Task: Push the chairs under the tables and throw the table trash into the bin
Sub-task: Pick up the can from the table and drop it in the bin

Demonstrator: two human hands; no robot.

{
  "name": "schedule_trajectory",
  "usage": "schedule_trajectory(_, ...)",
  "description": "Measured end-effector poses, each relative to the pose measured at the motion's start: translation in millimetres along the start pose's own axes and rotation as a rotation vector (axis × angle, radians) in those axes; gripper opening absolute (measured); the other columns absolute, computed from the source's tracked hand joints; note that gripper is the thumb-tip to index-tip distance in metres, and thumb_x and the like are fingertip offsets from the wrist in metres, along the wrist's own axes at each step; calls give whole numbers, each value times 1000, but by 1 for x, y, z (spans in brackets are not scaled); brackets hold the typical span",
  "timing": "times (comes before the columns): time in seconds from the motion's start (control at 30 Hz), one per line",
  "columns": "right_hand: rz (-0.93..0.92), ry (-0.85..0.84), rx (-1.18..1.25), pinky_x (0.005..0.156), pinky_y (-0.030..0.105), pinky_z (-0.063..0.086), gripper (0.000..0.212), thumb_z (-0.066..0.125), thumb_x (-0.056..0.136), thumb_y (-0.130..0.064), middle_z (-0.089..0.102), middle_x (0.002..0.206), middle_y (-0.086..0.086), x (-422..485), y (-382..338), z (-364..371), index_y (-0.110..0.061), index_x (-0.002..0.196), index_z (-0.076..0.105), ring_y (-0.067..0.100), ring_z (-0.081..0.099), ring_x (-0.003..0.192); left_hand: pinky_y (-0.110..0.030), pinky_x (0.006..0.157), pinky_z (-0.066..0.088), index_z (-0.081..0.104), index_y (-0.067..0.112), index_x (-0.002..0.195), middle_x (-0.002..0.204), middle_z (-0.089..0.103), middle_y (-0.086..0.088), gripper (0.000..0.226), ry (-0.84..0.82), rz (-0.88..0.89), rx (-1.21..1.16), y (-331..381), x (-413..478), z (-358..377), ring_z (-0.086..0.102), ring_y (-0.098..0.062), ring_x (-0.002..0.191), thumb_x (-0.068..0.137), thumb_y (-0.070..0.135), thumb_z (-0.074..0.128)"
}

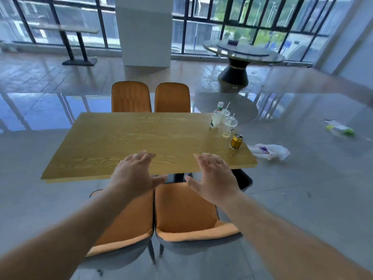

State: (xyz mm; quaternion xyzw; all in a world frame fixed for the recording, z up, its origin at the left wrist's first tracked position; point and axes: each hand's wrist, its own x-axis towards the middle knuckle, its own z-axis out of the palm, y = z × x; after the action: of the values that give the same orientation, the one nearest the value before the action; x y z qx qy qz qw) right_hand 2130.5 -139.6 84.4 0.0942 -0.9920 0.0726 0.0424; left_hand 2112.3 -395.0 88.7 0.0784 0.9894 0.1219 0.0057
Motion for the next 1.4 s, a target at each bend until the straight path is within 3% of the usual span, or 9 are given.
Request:
schedule_trajectory(0.3,54,336,-134,118,52,31,91,44,87,-80,41,160,8,-28,150,-232,-24,157,35,32,35,148,-53,120,32,40,35,154,162,44,0,103,358,323,45,225,58,-159,35,-27,150,71,97,40)
schedule_trajectory(0.43,73,460,-221,115,52,35,92,39,84,-80,45,157,8,-61,248,-320,-22,155,39,33,39,145,-55,122,30,38,37,155,164,41,0,106,460,420,74,349,79,-197,34,-28,151,69,99,36)
schedule_trajectory(0.67,150,619,-314,115,50,38,87,48,88,-79,47,158,4,-119,423,-432,-25,155,40,31,42,144,-57,122,30,43,34,152,162,43,-2,104,595,562,38,576,103,-233,37,-30,149,68,95,41)
schedule_trajectory(1.07,394,657,-417,116,54,39,93,29,85,-86,48,159,7,-147,669,-483,-26,156,41,35,44,144,-57,124,25,33,37,158,169,32,-1,94,580,802,9,851,203,-184,27,-28,155,81,89,48)
schedule_trajectory(1.23,511,559,-425,103,49,48,90,41,85,-84,49,154,1,-121,777,-479,-30,156,31,31,49,133,-50,114,39,35,35,156,162,43,1,91,514,919,-21,944,288,-138,43,-28,144,82,80,59)
schedule_trajectory(1.4,566,404,-560,115,48,35,85,34,87,-86,54,149,-1,-89,870,-497,-30,150,45,27,43,139,-51,123,27,34,35,159,166,36,0,93,424,954,-22,1033,380,-102,31,-27,151,83,83,53)
